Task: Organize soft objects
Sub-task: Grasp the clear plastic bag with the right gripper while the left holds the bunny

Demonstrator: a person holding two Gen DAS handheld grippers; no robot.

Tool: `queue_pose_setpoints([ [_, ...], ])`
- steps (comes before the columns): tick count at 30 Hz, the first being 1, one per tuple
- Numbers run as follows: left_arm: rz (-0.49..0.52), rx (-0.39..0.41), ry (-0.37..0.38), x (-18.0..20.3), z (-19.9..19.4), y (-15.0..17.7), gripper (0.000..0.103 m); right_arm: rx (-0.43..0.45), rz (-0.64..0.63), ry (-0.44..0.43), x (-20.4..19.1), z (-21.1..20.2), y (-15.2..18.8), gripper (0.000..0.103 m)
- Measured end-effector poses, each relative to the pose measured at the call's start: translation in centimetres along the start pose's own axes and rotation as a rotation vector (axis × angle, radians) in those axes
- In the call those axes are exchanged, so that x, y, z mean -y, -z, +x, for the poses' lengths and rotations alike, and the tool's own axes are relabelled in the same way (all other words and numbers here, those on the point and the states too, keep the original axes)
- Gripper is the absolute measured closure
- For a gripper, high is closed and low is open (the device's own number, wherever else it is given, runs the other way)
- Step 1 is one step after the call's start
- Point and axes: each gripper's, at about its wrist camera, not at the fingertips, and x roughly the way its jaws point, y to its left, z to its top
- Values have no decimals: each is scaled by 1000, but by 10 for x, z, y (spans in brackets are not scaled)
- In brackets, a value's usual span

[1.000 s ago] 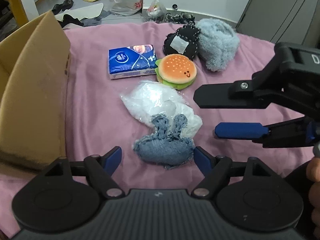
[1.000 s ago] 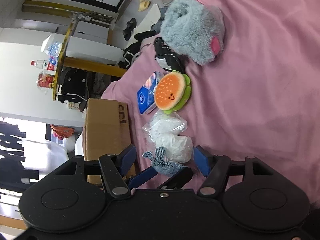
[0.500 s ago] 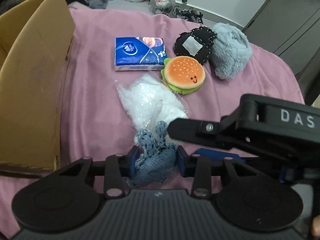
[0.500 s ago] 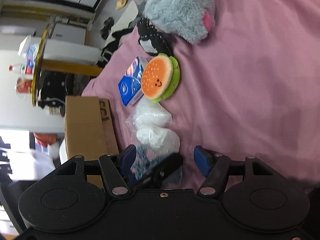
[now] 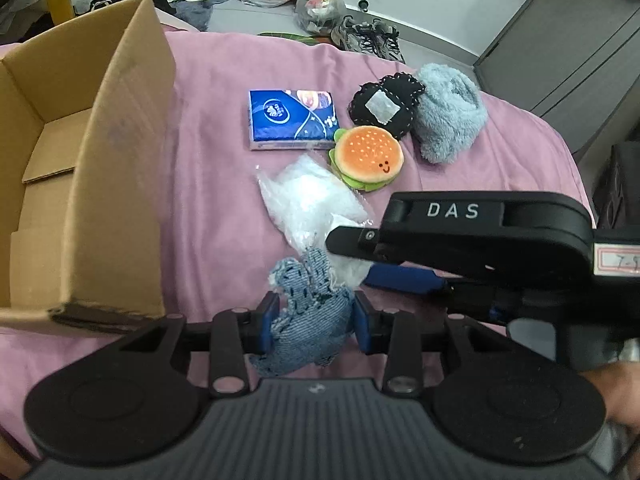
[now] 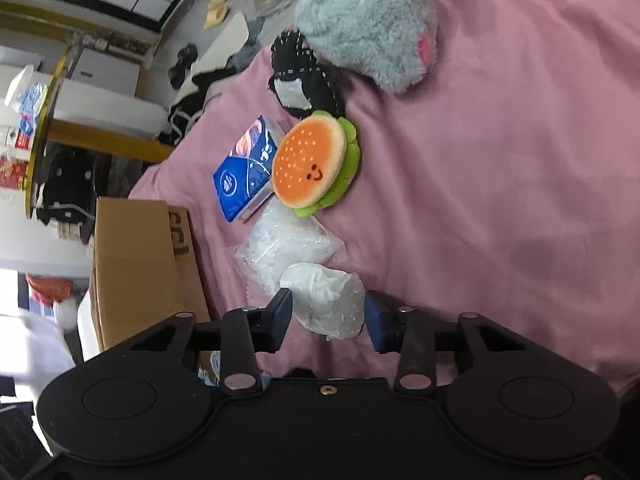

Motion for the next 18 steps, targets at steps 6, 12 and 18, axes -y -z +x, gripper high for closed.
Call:
queue_pose_setpoints([
  [6,31,44,30,-1,-19,3,66,85,-6,-18,0,-30,9,74],
  [12,64,108,39,-6,-42,2,66,170,14,2,0,-52,20,75],
  [18,56,179,26,-22,-76,-13,66,227,39,-22,-19,-68,28,75],
])
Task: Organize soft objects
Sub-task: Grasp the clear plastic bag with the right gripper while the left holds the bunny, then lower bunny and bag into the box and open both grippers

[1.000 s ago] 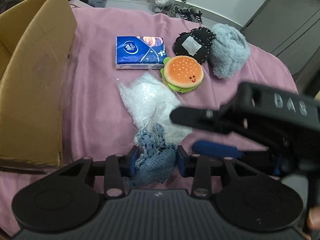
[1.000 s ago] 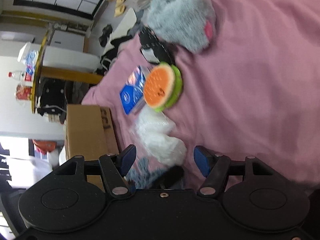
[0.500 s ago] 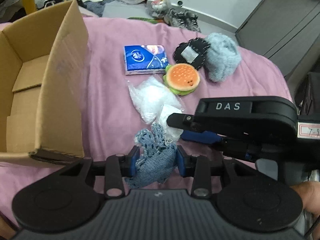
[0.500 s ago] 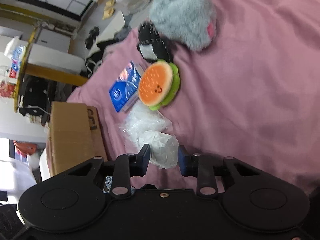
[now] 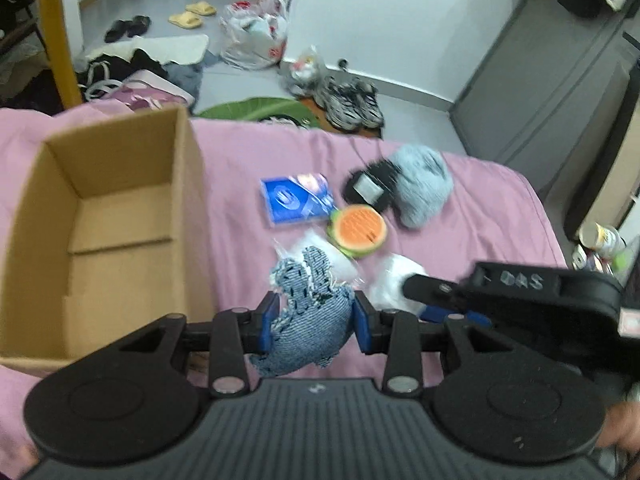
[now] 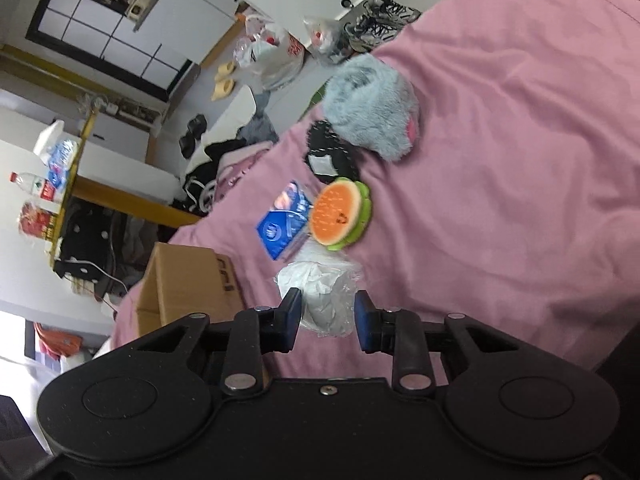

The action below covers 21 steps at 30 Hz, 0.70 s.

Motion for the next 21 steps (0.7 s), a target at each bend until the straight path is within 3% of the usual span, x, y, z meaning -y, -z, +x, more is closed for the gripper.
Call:
queue_pose_setpoints([
  [12,-54,110,-20,-45,-45,-22,66,89,-124,-57,-60,-18,11,75],
  [21,-126,166,-50,-86,-60,-26,66,86,-206,-124,-102,-13,22,75],
])
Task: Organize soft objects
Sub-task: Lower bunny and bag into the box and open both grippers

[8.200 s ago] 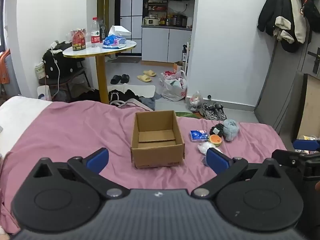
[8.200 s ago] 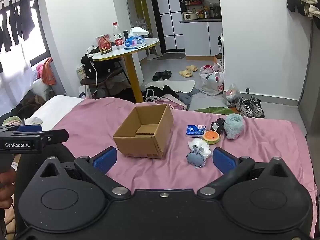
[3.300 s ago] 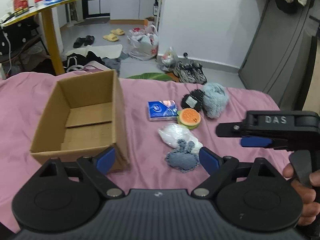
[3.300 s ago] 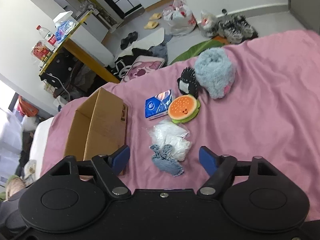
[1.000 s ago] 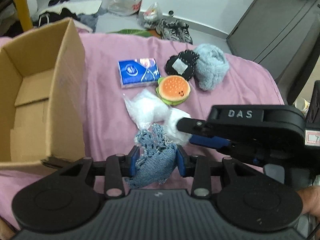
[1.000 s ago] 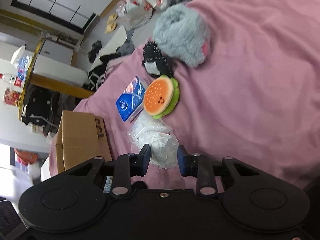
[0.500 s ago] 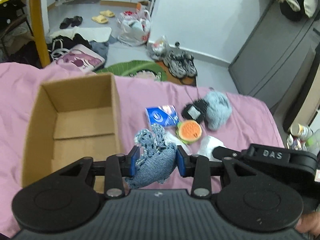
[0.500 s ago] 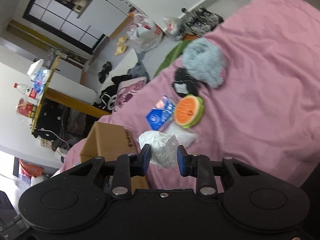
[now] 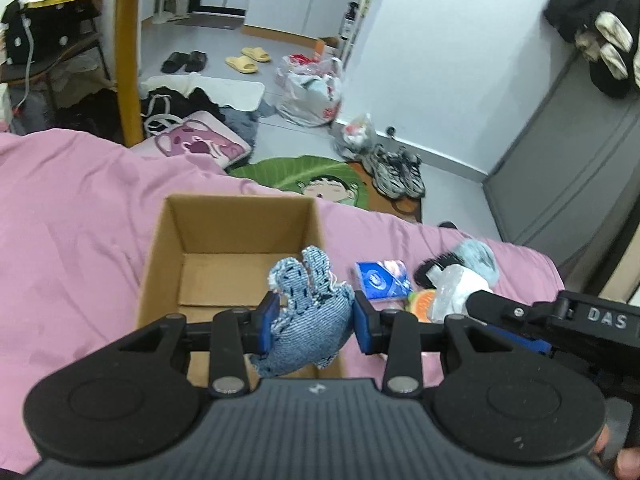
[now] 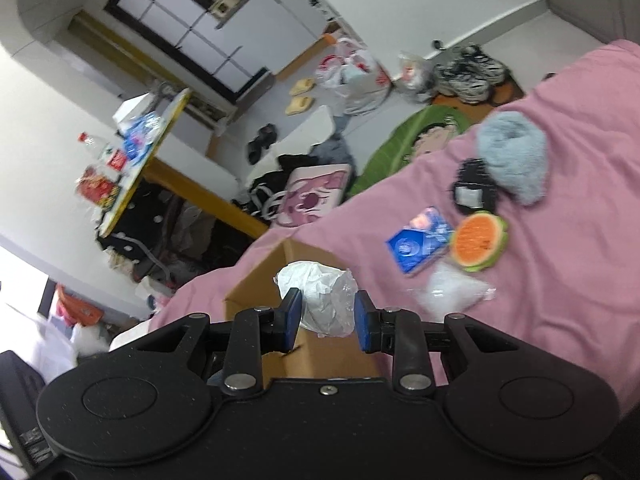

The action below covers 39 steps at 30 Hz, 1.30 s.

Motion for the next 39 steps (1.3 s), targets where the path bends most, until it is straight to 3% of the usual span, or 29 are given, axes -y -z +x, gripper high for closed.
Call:
queue_pose_setpoints([
  [5,-56,14,6,-24,5,-15,66,-25,-28,-30,-20,15,4,75],
  [15,-139,31,-67,-71,18,-27,66,-73,-84,-80,-59,43,2,75],
  [32,-153,-56,-80,-89,73,-41,64,-172,-122,-14,-72,87,0,75],
  [39,-185,-80,-98,-102,77,-47,62,-216,-115,-5,-75,104,-2,75],
])
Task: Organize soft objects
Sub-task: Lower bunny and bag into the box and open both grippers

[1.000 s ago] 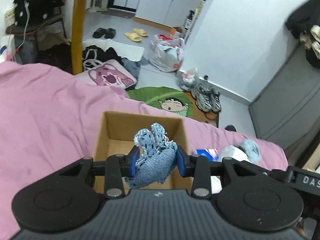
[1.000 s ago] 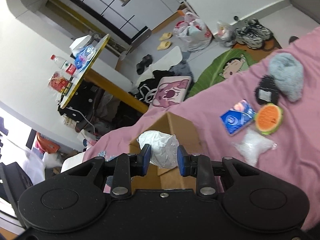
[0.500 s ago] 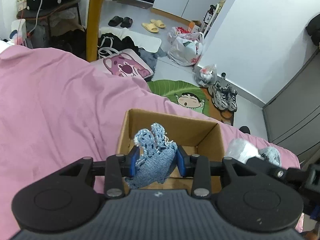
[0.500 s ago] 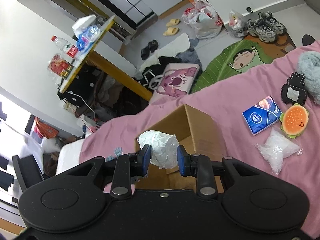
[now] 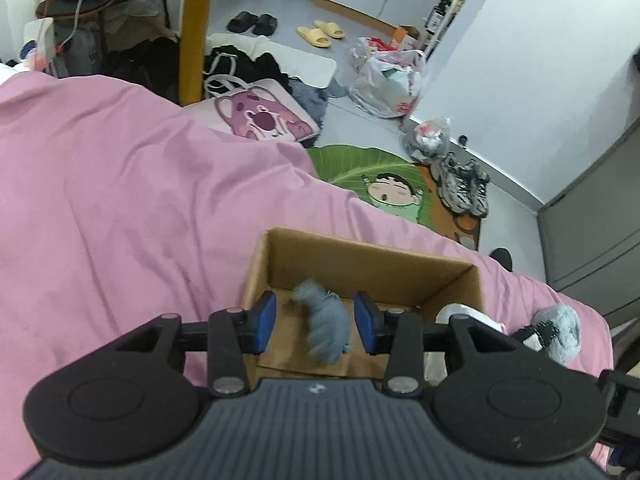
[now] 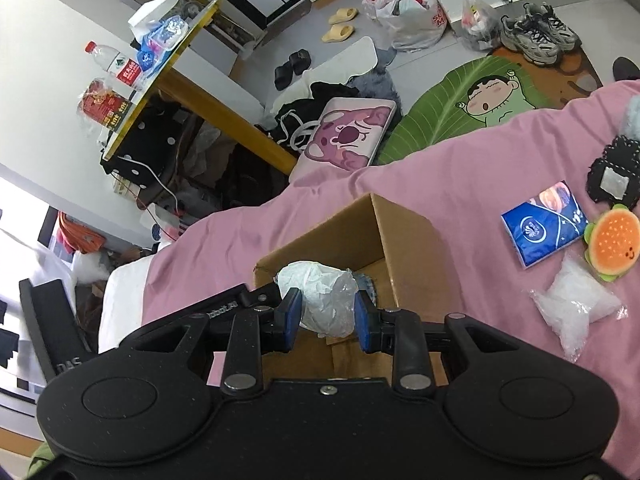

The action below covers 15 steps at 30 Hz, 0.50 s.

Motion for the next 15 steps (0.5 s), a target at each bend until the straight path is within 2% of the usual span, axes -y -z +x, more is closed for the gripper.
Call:
queue_pose_setpoints([
  [8,-6,7,-14,-4,-15,-4,58,-24,-25,-4,-6,12,-5,73],
  [9,-11,6,-20,-4,-16,-4,58,-39,-30,-32,-6,14,-6,70],
  [12,-18,0,-49,-4,-16,-6,56,-33,-3,-8,-1,8,-7,48],
  [15,-5,-7,-53,-2,-17,-12,50,-12,-32,-12,1,-8,-3,47],
])
